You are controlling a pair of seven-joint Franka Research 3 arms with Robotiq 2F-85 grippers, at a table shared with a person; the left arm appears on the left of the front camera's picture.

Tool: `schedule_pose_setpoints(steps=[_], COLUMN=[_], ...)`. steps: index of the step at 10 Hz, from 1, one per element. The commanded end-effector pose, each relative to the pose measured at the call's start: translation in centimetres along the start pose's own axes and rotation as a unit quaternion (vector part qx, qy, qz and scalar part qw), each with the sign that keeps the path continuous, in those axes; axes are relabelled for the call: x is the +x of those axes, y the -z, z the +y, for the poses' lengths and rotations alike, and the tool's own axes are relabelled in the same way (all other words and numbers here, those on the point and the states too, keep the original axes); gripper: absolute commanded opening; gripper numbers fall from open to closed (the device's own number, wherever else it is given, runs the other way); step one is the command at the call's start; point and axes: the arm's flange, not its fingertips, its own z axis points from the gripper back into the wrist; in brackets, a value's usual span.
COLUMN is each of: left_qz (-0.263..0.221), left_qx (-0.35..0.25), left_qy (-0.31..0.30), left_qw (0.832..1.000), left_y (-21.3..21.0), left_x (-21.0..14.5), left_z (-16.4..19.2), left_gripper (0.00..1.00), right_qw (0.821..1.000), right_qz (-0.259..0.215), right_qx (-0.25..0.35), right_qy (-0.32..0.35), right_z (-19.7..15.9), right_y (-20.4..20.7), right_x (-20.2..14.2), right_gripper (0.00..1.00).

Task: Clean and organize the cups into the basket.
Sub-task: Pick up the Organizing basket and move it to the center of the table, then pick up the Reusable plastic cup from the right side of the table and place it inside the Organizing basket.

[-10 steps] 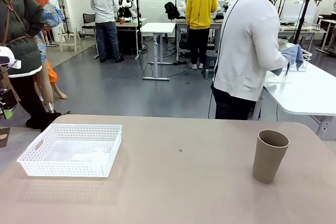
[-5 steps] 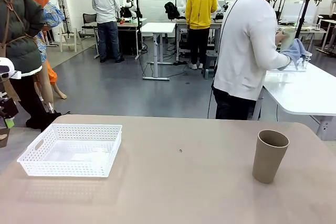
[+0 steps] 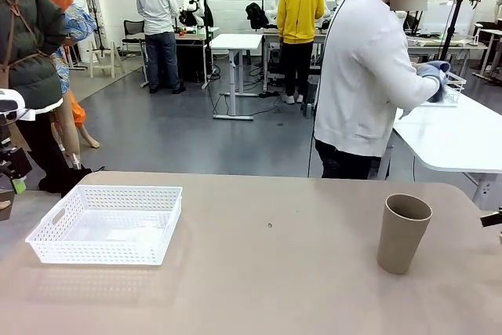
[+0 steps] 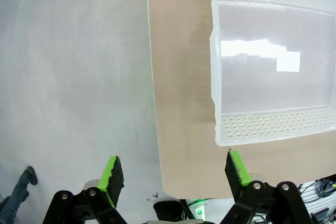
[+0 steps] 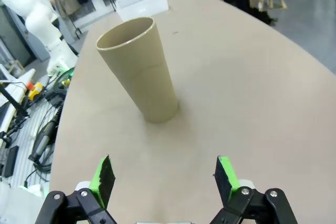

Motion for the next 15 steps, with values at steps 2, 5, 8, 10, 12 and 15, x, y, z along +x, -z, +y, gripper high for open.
schedule_pose_setpoints(steps=[2,5,8,10,12,15], left_qz=[0.008,0.001,0.001,0.003,0.002,0.003], left_qx=[-0.016,0.000,0.000,-0.001,-0.032,-0.027], left_qy=[0.009,0.001,0.001,0.001,0.038,0.047], left_qw=[1.000,1.000,1.000,1.000,0.999,0.999], left_y=[-0.2,0.0,0.0,0.1,1.3,1.4], left_x=[0.2,0.0,0.0,0.0,0.7,1.2], left_z=[0.0,0.0,0.0,-0.1,-0.1,-1.9], left_gripper=[1.00,1.00,1.00,1.00,1.00,1.00], right_qw=[1.000,1.000,1.000,1.000,1.000,1.000], right_qz=[-0.002,0.002,0.002,0.002,0.002,0.002], right_qx=[-0.006,0.009,0.009,0.009,0.009,0.009], right_qy=[0.003,0.000,0.000,0.000,0.000,0.000], right_z=[-0.2,-0.2,-0.2,-0.2,-0.2,-0.2], right_y=[2.0,1.2,1.2,1.2,1.2,1.2], right_x=[0.0,0.1,0.1,0.1,0.1,0.1], right_gripper=[1.00,1.00,1.00,1.00,1.00,1.00])
